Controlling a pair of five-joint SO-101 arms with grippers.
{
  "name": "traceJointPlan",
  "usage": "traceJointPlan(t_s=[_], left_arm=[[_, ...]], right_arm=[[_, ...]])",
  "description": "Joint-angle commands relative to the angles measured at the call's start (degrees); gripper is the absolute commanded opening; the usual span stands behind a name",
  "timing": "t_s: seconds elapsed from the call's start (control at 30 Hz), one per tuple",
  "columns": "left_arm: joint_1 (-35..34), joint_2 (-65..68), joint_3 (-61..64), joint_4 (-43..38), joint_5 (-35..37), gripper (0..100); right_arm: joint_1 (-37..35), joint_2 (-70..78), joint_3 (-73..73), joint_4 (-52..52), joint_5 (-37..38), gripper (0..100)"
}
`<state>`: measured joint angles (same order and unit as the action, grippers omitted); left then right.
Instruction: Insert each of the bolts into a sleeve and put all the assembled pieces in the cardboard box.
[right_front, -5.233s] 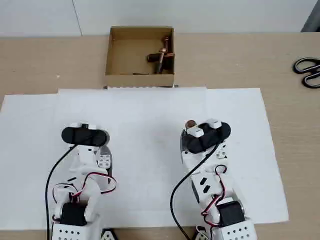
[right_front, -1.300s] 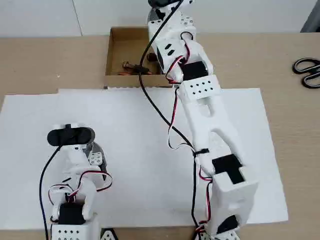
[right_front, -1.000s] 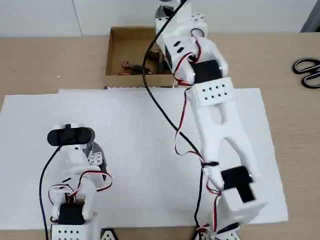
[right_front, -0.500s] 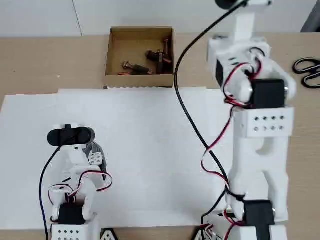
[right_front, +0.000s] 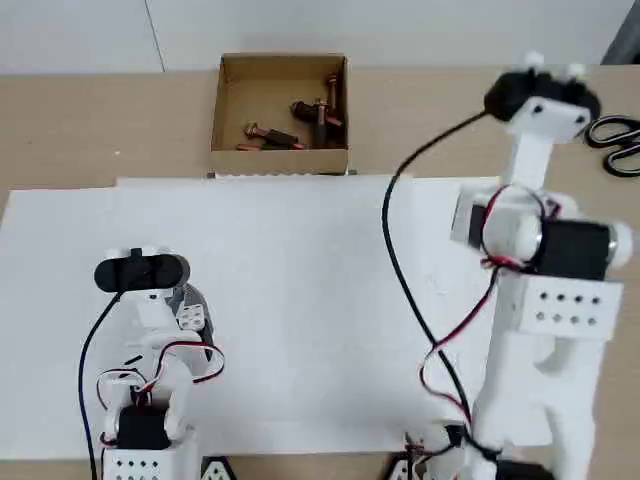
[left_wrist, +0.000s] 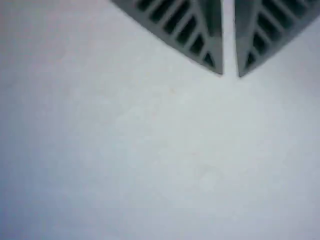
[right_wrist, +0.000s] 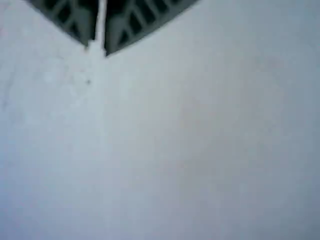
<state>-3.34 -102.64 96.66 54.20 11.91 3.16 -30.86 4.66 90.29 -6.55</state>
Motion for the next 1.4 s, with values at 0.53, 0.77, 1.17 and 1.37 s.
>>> traceJointPlan(t_s=[0.53, 0.77, 1.17, 1.37], left_arm=[[0.0, -0.1, -1.9, 0.0, 0.3, 1], [0.0, -0.1, -1.9, 0.0, 0.3, 1], [0.0, -0.1, -1.9, 0.0, 0.3, 1], [0.0, -0.1, -1.9, 0.0, 0.3, 1]], right_arm=[[-1.3, -60.7, 82.5, -36.1, 3.5, 0.2], [-3.0, -73.2, 91.3, -36.1, 7.4, 0.2], [-3.4, -73.1, 91.3, -35.7, 7.4, 0.3], [-3.4, -73.1, 91.3, -35.9, 7.4, 0.3]])
